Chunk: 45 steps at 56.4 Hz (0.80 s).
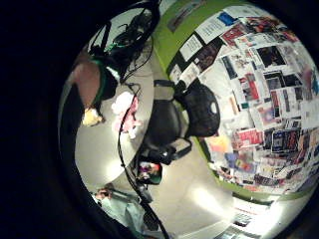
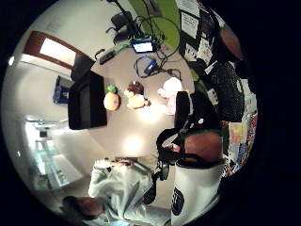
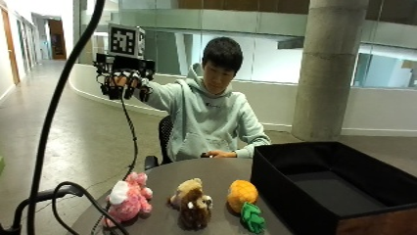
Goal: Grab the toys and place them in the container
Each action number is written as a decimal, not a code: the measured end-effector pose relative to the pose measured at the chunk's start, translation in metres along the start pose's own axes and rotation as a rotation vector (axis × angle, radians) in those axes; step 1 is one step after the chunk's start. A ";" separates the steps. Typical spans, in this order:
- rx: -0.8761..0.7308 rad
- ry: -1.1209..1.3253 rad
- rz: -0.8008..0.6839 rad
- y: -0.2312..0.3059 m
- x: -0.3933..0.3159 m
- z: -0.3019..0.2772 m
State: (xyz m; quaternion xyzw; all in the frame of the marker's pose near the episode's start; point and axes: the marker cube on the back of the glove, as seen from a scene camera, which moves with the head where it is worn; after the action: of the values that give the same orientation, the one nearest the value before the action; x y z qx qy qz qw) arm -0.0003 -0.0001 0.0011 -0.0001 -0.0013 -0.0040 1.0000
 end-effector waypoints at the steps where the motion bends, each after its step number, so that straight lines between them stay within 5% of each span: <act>1: -0.001 -0.002 -0.008 0.001 0.000 0.001; 37: -0.019 -0.059 -0.030 -0.015 -0.022 0.011; 45: -0.009 -0.051 -0.138 -0.014 -0.021 0.015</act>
State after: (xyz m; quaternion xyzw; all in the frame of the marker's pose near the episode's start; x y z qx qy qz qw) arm -0.0214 -0.0138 0.0158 -0.0047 -0.0270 -0.0729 0.9970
